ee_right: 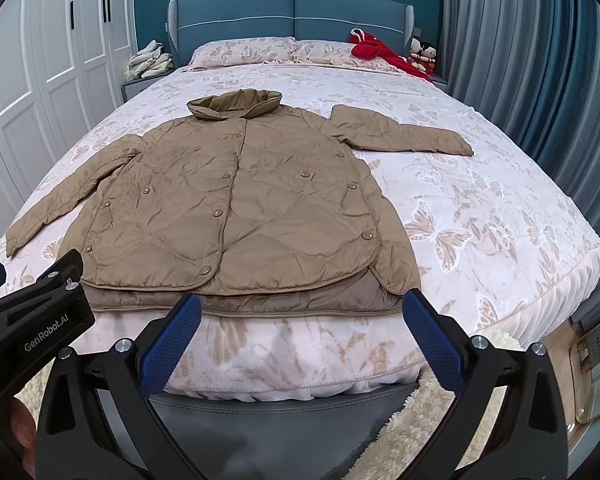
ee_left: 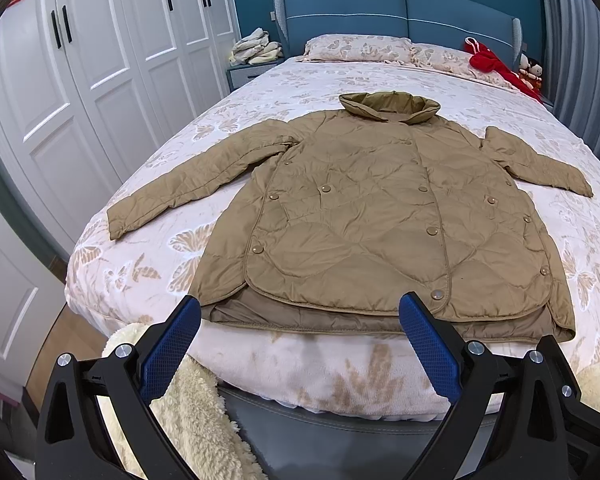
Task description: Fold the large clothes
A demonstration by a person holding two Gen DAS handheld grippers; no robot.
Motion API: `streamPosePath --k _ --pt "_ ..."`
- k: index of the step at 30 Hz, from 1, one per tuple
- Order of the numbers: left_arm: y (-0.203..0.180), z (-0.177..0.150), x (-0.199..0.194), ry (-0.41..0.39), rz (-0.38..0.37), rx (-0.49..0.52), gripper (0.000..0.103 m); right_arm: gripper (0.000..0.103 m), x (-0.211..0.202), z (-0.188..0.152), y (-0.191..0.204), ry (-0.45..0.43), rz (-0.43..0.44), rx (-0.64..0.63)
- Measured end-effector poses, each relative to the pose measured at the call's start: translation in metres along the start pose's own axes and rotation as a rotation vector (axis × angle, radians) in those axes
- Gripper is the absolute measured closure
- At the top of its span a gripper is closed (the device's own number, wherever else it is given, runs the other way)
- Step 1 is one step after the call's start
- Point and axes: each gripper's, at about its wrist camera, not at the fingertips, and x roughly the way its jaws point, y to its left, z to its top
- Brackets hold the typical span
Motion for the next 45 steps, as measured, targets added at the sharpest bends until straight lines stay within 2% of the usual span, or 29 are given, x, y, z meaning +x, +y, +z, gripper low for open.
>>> streamPosePath --k 45 --pt "0.003 -0.007 0.011 0.02 0.0 -0.004 0.006 0.005 0.007 -0.005 0.004 0.019 0.009 0.002"
